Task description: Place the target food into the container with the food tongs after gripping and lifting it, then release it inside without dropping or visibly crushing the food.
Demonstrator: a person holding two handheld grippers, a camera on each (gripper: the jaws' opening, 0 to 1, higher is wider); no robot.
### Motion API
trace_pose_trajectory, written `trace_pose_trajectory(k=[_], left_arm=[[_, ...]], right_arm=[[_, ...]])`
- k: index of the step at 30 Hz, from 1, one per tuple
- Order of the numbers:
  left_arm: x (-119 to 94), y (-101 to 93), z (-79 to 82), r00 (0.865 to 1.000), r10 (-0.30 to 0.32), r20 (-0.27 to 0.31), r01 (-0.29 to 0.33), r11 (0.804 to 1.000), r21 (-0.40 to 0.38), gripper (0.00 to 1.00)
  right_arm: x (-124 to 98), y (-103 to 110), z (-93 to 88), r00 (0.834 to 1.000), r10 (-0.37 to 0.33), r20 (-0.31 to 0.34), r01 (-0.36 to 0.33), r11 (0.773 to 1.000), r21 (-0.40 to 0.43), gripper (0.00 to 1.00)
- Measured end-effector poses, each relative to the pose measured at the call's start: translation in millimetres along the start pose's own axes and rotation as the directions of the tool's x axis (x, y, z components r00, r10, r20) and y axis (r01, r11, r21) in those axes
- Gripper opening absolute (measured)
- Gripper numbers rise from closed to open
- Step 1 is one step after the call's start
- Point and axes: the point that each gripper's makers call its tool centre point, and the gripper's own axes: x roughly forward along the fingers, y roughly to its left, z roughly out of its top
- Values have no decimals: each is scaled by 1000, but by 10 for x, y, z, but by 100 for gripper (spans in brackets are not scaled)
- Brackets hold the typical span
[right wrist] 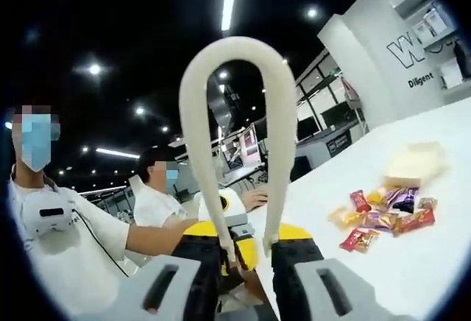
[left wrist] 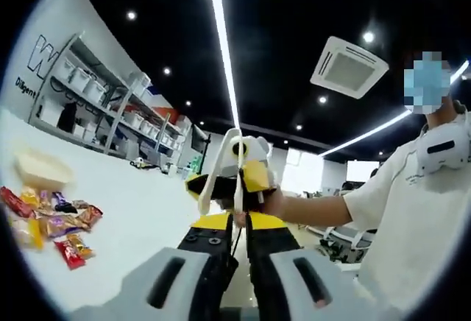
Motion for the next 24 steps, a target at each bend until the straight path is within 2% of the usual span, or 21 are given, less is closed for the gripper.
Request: trace_pose_trajectory(k=[4, 5, 6, 8, 9, 11, 12, 14, 15, 17, 20, 21, 23, 24], left_arm=[[-166, 216, -7, 994, 106, -18, -106, 994, 10, 11], [-220, 306, -6, 989, 148, -24, -147, 988, 38, 11], [-266, 369, -23, 983, 180, -40, -178, 982, 55, 11], [-339, 475, -4, 973, 231, -30, -229, 972, 60, 12], [-377, 534, -11, 964, 262, -35, -259, 963, 72, 12], [-456, 650, -45, 945, 321, -63, -309, 940, 147, 12], [-498, 718, -39, 929, 364, -58, -349, 919, 182, 11], [-563, 818, -5, 909, 415, -37, -398, 892, 215, 9], [-613, 890, -22, 890, 454, -53, -428, 869, 250, 9], [-666, 975, -49, 863, 500, -76, -449, 827, 339, 10], [-721, 1090, -72, 840, 538, -73, -481, 799, 362, 12], [-770, 1159, -106, 822, 563, -86, -504, 788, 354, 14], [-791, 1224, -125, 809, 581, -90, -514, 773, 371, 14], [-794, 1250, -113, 813, 577, -77, -513, 774, 372, 11]], right_arm=[[-61, -179, 29, 996, -85, 4, 85, 996, 3, 19], [-61, -197, 23, 996, -93, 2, 93, 996, 10, 19], [-77, -284, 25, 990, -143, 4, 143, 990, 19, 19], [-83, -344, 5, 986, -168, -6, 168, 986, 17, 18], [-95, -395, 2, 981, -195, -6, 195, 981, 8, 18], [-118, -489, -21, 968, -249, -16, 249, 968, -7, 17], [-124, -514, -19, 965, -262, -14, 262, 965, -4, 17], [-130, -550, -28, 961, -277, -20, 278, 961, 9, 17], [-149, -600, -34, 952, -305, -27, 305, 952, 5, 17], [-176, -660, -40, 937, -347, -36, 347, 938, -2, 16], [-211, -712, -7, 926, -377, -34, 377, 926, 21, 14], [-227, -732, 5, 921, -387, -32, 388, 921, 24, 14], [-262, -783, 28, 916, -400, -35, 401, 916, 27, 13], [-278, -801, 32, 914, -405, -36, 406, 913, 29, 13]])
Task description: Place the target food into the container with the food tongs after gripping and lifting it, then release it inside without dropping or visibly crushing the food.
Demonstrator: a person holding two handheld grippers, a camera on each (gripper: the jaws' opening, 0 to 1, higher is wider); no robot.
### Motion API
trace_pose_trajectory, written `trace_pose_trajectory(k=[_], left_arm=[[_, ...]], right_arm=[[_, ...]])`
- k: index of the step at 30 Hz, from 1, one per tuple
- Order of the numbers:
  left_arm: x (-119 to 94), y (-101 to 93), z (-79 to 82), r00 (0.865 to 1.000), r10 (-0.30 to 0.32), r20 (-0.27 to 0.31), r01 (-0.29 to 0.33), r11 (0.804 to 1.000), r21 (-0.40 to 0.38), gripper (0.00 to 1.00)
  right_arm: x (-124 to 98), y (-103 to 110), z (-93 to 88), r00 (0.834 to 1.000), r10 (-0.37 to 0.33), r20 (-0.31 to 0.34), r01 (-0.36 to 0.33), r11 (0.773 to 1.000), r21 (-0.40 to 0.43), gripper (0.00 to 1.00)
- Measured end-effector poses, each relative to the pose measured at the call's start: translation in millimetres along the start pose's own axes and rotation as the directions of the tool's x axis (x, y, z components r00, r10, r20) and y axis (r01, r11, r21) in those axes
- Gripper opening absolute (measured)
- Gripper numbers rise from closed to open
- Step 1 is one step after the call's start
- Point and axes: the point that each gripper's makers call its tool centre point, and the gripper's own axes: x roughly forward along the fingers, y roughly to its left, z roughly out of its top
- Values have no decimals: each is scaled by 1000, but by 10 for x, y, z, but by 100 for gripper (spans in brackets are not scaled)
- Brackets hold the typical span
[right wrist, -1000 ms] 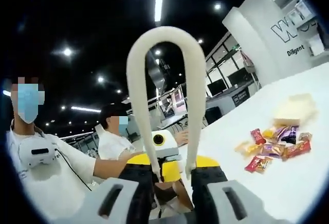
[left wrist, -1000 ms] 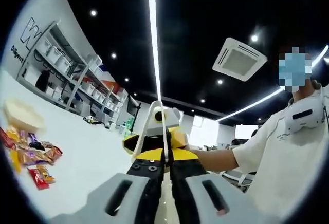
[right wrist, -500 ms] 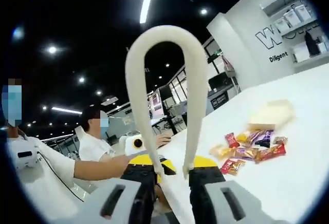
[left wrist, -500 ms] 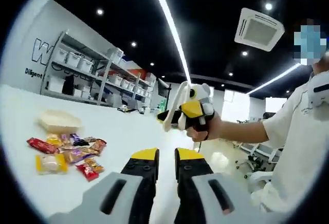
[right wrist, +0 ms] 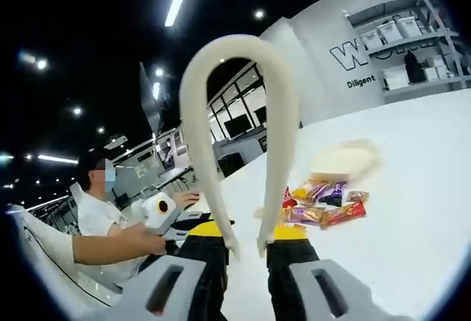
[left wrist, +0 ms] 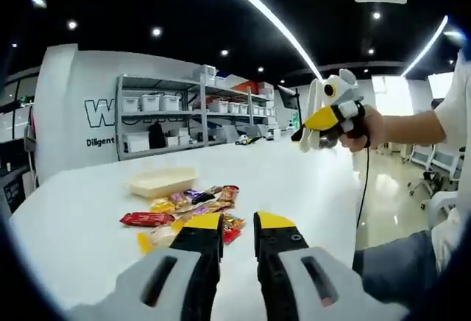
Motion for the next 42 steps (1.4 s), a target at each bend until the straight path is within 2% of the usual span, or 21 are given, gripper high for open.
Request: trace_pose_trajectory(k=[2, 5, 8, 14, 17, 21, 22, 27, 28, 32, 34, 36, 37, 39, 41, 42], left_arm=[[5, 54, 32, 1000, 3, 22, -2, 999, -38, 9], [8, 90, 76, 998, 16, 52, -15, 1000, -20, 10], [6, 92, 63, 997, 1, 73, 3, 998, -55, 11], [5, 86, 18, 998, 14, 58, -11, 999, -37, 17], [11, 82, -21, 999, 18, 28, -18, 1000, -13, 28], [15, 139, -54, 998, 46, 35, -44, 998, -47, 53], [19, 150, -69, 998, 46, 33, -44, 998, -48, 56], [7, 184, -40, 997, 44, 59, -40, 997, -73, 61], [2, 205, -47, 997, 49, 64, -43, 994, -96, 63], [-27, 295, -69, 996, 74, 57, -67, 992, -109, 74], [-38, 349, -128, 996, 86, 30, -83, 991, -101, 77], [-50, 415, -248, 996, 82, -21, -84, 989, -118, 81], [-67, 490, -329, 992, 108, -69, -116, 983, -139, 83], [-63, 550, -283, 989, 142, -39, -147, 974, -174, 85], [-82, 547, -199, 987, 162, 6, -161, 981, -109, 85], [-92, 506, -213, 988, 157, 1, -157, 985, -79, 84]], right_arm=[[-15, -28, -5, 1000, -16, 0, 16, 1000, -4, 13], [-41, -71, -5, 1000, -25, -2, 25, 1000, -12, 15], [-62, -135, 8, 999, -33, -5, 33, 999, -18, 16], [-29, -195, -17, 999, -43, -20, 43, 999, -9, 17], [26, -195, -34, 998, -52, -28, 52, 999, 4, 17], [89, -227, -49, 997, -70, -42, 70, 998, -9, 17], [106, -254, -45, 996, -79, -43, 78, 997, -7, 17], [187, -330, -56, 993, -101, -58, 101, 995, -1, 18], [225, -343, -56, 993, -103, -65, 103, 995, -3, 18], [380, -383, -69, 989, -121, -88, 120, 993, -7, 18], [450, -387, -98, 986, -132, -101, 131, 991, -19, 18], [543, -424, -137, 981, -150, -124, 146, 988, -44, 18], [603, -465, -150, 977, -171, -130, 163, 984, -70, 18], [714, -511, -168, 971, -201, -128, 190, 977, -94, 18], [827, -535, -204, 969, -208, -136, 199, 977, -73, 17], [865, -538, -217, 968, -210, -139, 202, 977, -69, 17]])
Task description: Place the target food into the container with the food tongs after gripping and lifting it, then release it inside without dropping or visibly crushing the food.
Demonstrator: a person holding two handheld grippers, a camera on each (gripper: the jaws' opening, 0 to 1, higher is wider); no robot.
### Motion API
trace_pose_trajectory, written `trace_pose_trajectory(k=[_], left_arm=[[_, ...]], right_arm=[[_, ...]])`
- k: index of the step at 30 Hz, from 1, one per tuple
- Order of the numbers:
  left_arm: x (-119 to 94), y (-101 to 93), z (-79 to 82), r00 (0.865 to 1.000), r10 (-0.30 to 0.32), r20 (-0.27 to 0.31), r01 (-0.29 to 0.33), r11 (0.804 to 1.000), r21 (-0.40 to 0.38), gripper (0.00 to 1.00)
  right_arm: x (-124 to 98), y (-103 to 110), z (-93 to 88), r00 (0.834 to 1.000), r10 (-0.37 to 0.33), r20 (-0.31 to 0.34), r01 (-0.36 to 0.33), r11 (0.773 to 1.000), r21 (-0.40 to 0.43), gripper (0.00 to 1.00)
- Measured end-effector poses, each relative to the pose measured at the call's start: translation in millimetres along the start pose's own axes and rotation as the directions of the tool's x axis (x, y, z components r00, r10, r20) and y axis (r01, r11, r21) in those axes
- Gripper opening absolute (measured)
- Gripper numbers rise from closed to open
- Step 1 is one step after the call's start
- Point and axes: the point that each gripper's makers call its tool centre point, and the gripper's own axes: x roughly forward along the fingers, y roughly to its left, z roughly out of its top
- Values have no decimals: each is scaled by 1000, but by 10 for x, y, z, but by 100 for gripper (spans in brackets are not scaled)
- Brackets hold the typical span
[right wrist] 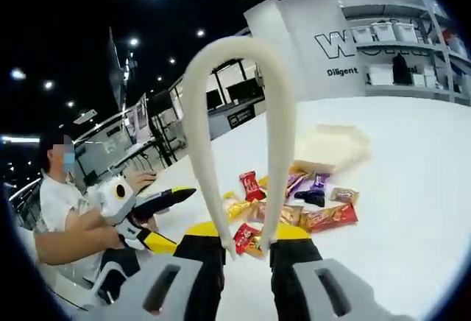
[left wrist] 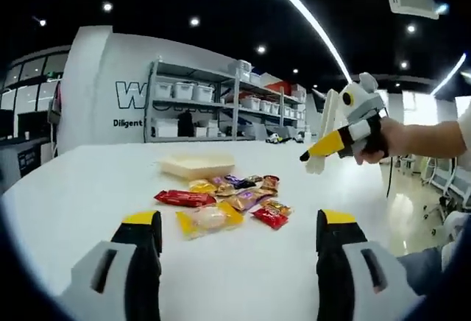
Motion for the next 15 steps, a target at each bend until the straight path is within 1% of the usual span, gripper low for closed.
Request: trace_pose_trajectory(k=[1, 3, 6, 7, 9, 13, 15], left_arm=[[-5, -31, -17, 1000, -3, -8, 4, 1000, 7, 84], [-4, -46, -11, 1000, 5, -3, -5, 999, 36, 84], [-11, -12, -8, 1000, 21, 1, -21, 1000, 23, 84], [-24, -3, 17, 1000, 24, 18, -24, 1000, 18, 84], [-25, 2, 38, 999, 23, 31, -23, 1000, 4, 84], [-24, -36, 54, 999, -5, 46, 6, 1000, -10, 81], [-30, -72, 60, 999, -18, 49, 18, 1000, 2, 80]], right_arm=[[47, 10, -8, 1000, -1, -4, 1, 1000, -4, 17], [83, 30, -13, 1000, 0, -4, 0, 1000, -11, 18], [144, 51, -28, 1000, 0, 0, 0, 1000, -19, 18], [153, 42, -42, 1000, -8, -1, 8, 1000, -25, 18], [178, 28, -79, 1000, -16, -12, 15, 999, -38, 19], [163, 5, -101, 999, -35, -13, 35, 999, -35, 19], [156, -7, -101, 999, -42, -14, 41, 999, -33, 19]])
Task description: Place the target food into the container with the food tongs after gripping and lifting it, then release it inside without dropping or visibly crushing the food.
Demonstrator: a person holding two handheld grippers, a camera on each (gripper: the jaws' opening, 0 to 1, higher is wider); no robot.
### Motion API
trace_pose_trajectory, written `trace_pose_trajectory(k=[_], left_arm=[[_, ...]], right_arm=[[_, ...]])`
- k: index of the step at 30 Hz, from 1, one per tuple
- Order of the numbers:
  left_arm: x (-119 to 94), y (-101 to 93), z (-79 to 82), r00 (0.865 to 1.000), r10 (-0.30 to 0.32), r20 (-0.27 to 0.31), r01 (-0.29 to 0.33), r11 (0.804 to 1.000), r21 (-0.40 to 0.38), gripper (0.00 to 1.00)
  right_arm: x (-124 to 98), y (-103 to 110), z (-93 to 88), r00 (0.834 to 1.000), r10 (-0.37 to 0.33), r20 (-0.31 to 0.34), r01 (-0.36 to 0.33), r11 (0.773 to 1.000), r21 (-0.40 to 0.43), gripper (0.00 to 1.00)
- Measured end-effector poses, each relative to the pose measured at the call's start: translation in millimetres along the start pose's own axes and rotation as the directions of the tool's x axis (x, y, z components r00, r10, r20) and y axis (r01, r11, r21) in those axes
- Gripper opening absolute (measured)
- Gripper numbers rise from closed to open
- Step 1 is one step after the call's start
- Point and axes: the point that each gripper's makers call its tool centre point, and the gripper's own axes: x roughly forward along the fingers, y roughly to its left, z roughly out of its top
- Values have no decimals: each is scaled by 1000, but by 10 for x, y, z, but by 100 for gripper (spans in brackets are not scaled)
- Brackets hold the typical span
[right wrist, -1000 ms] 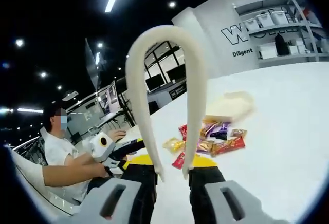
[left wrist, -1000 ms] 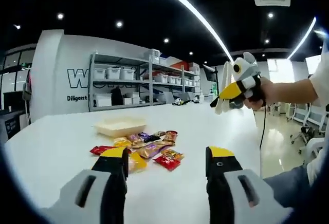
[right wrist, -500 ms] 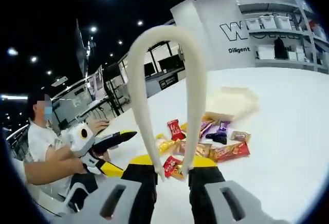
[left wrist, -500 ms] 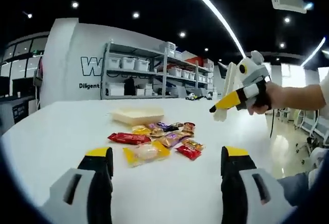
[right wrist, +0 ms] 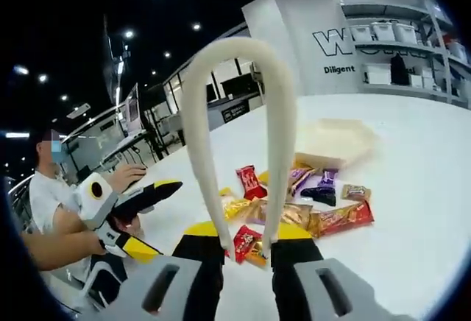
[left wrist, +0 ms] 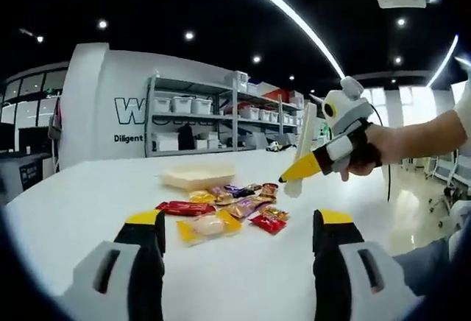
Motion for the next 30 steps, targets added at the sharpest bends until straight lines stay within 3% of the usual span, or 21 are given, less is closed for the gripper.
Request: trace_pose_trajectory(k=[11, 21, 30], left_arm=[[5, -45, -61, 999, -21, -25, 21, 999, 29, 75], [3, -94, -55, 999, -49, -16, 50, 999, 4, 73], [0, -96, -33, 999, -51, -4, 51, 999, -1, 71]], right_arm=[[-66, -13, 41, 998, -60, 0, 60, 998, -2, 19], [-98, -2, 57, 996, -90, 22, 90, 996, 17, 19], [66, -81, 19, 992, -123, 19, 122, 992, 39, 19]])
